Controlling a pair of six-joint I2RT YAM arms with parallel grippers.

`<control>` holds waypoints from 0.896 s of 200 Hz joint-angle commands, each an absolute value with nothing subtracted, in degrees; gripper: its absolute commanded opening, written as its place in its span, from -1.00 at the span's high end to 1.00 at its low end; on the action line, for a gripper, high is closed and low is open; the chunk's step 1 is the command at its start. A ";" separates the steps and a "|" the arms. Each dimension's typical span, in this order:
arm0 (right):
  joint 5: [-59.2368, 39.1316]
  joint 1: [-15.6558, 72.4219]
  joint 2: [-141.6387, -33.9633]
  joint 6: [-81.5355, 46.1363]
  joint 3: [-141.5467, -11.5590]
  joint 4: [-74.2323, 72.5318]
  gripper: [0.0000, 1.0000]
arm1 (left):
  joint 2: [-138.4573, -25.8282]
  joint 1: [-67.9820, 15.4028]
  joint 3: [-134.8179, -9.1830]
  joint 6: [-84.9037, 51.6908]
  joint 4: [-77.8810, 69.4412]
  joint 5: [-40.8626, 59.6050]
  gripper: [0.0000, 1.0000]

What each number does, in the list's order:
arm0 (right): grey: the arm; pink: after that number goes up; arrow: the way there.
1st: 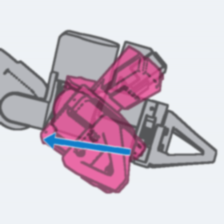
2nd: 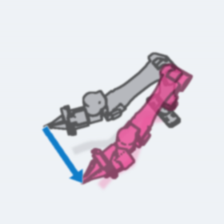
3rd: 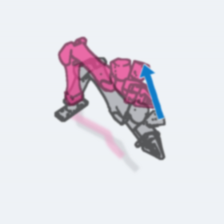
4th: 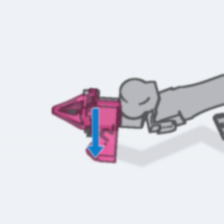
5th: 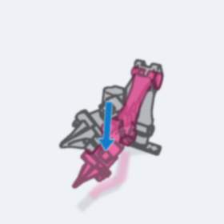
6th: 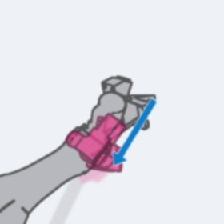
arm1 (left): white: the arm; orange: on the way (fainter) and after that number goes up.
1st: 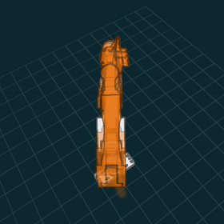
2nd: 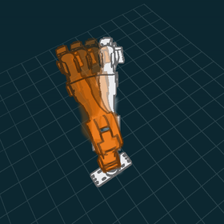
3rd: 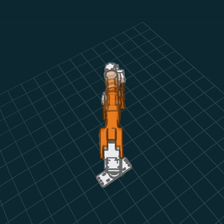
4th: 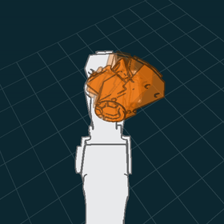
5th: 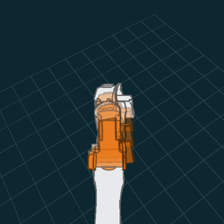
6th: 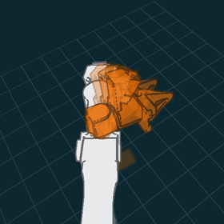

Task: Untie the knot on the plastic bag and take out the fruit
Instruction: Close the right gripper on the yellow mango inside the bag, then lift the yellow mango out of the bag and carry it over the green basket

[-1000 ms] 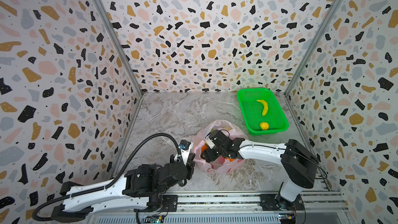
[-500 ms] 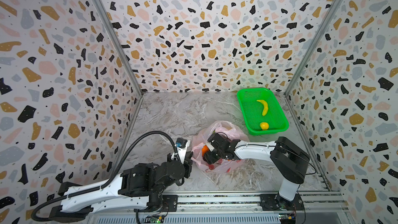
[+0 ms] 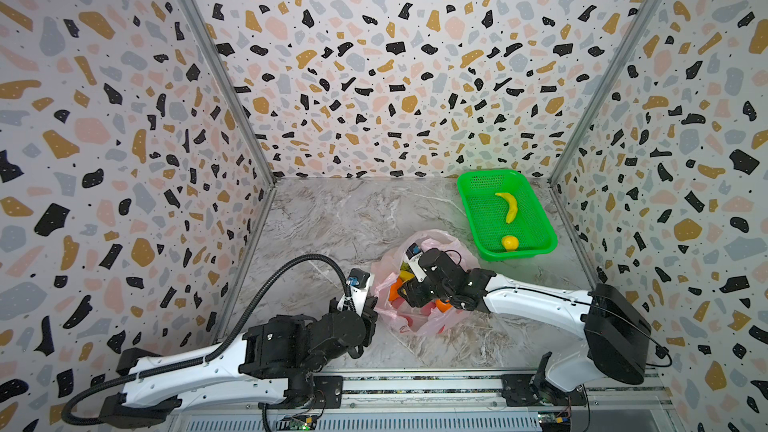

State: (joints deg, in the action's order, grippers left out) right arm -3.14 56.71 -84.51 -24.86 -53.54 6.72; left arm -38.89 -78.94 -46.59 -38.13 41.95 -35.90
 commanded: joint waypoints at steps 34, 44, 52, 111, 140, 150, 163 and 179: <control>-3.87 55.55 -73.79 -26.54 -52.90 14.28 -0.08 | -38.93 -79.28 -46.94 -36.32 40.28 -37.18 1.00; -4.87 55.03 -71.61 -26.72 -53.13 15.16 -0.08 | -39.09 -79.28 -46.85 -36.16 39.95 -37.20 1.00; -5.86 54.44 -70.17 -26.73 -53.52 15.80 -0.09 | -39.32 -79.28 -46.85 -36.04 39.82 -37.26 1.00; -13.17 46.06 -65.28 -22.50 -63.25 26.21 -0.10 | -39.11 -79.28 -46.58 -35.38 39.11 -38.03 1.00; -14.29 39.60 -64.65 -19.87 -67.22 28.63 -0.10 | -39.11 -79.28 -46.49 -34.99 38.45 -38.28 1.00; -15.00 36.64 -64.68 -18.71 -68.07 28.67 -0.10 | -39.05 -79.28 -46.41 -34.90 38.37 -38.25 1.00; -15.79 32.58 -65.17 -17.43 -69.09 28.52 -0.10 | -39.03 -79.28 -46.32 -34.70 38.40 -38.14 1.00; -16.45 26.90 -66.41 -15.66 -70.42 28.29 -0.10 | -39.11 -79.28 -46.32 -34.37 38.39 -38.14 1.00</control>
State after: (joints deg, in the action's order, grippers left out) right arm -14.61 33.19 -65.78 -19.62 -67.70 26.11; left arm -39.24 -78.94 -46.59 -35.66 40.21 -36.99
